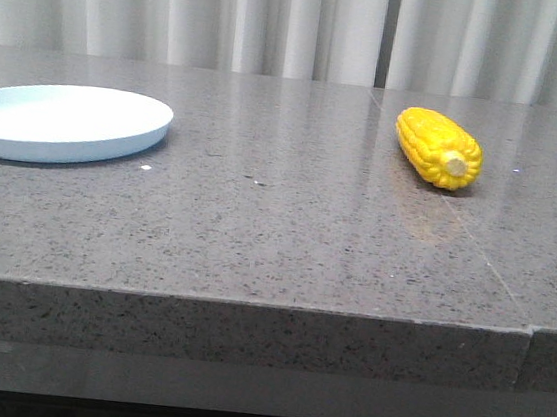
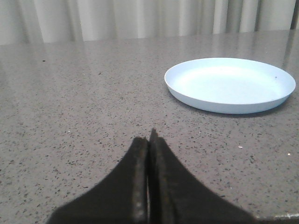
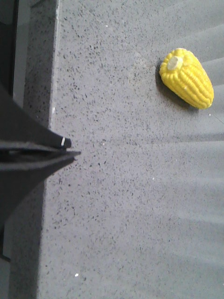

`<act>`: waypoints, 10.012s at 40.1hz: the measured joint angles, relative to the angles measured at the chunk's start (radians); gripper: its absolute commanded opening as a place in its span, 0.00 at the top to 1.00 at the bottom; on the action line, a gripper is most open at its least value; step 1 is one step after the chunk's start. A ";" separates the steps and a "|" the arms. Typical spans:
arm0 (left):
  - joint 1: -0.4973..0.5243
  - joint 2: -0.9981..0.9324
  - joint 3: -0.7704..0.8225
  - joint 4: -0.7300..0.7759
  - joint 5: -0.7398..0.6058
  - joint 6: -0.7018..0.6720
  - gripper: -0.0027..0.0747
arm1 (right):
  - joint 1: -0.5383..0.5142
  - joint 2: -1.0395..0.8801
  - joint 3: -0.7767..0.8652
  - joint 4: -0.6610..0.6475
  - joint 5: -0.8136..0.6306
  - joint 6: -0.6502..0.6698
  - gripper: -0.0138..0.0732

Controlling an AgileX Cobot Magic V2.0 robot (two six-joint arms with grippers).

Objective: Place corn on plate with both arms

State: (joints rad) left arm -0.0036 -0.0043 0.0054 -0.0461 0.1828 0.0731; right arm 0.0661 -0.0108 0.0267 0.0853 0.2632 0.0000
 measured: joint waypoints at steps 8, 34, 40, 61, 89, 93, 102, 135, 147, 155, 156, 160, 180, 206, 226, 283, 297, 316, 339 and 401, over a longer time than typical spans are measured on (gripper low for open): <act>0.000 0.000 0.000 0.000 0.000 0.000 0.99 | 0.000 0.000 0.000 0.000 0.000 0.000 0.94; 0.000 0.000 0.000 0.000 0.000 0.000 0.99 | 0.000 0.000 0.000 0.000 0.000 0.000 0.94; 0.000 0.000 0.000 0.000 0.000 0.000 0.99 | 0.000 0.000 0.000 0.000 0.000 0.000 0.94; 0.000 0.000 -0.042 -0.001 -0.189 0.000 0.99 | 0.000 0.000 -0.052 0.000 -0.122 0.000 0.94; 0.000 0.389 -0.535 0.088 0.145 0.000 0.92 | 0.000 0.374 -0.517 0.049 0.062 0.000 0.90; 0.000 0.389 -0.536 0.090 0.146 0.000 0.67 | 0.000 0.376 -0.519 0.051 0.058 0.000 0.71; 0.000 0.389 -0.536 0.090 0.146 0.000 0.11 | 0.000 0.376 -0.519 0.051 0.057 0.000 0.12; 0.000 0.650 -0.667 -0.012 0.202 0.000 0.11 | 0.000 0.376 -0.519 0.051 0.057 0.000 0.13; -0.073 1.002 -0.863 -0.045 0.357 0.000 0.11 | 0.000 0.376 -0.519 0.051 0.057 0.000 0.13; -0.100 1.219 -1.020 -0.045 0.482 -0.025 0.11 | 0.000 0.376 -0.519 0.051 0.057 0.000 0.13; -0.096 1.242 -1.044 -0.045 0.504 -0.029 0.11 | 0.000 0.376 -0.519 0.051 0.057 0.000 0.13; -0.086 1.353 -1.122 -0.045 0.570 -0.045 0.11 | 0.000 0.376 -0.519 0.051 0.057 0.000 0.13; -0.054 1.671 -1.231 -0.045 0.603 -0.051 0.14 | 0.000 0.376 -0.519 0.051 0.057 0.000 0.13; -0.051 1.685 -1.232 -0.064 0.584 -0.053 0.98 | 0.000 0.376 -0.519 0.051 0.057 0.000 0.13; -0.075 1.665 -1.374 -0.177 0.633 -0.052 0.99 | 0.000 0.376 -0.519 0.051 0.057 0.000 0.13; -0.305 1.649 -1.632 0.018 0.978 -0.052 0.99 | 0.000 0.376 -0.519 0.051 0.057 0.000 0.13; -0.272 1.502 -1.530 0.093 1.059 -0.052 0.99 | 0.000 0.376 -0.519 0.051 0.057 0.000 0.13; -0.001 0.940 -1.022 0.103 0.696 -0.052 0.99 | 0.000 0.376 -0.519 0.051 0.057 0.000 0.13; -0.007 0.184 -0.427 0.099 0.273 -0.051 0.99 | 0.000 0.376 -0.519 0.051 0.057 0.000 0.13; -0.007 0.104 -0.375 0.099 0.260 -0.051 0.99 | 0.013 1.165 -1.023 0.168 0.305 0.000 0.13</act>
State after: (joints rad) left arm -0.0104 0.0994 -0.3697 0.0529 0.4429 0.0224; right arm 0.0791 1.1545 -0.9967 0.2534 0.5682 0.0000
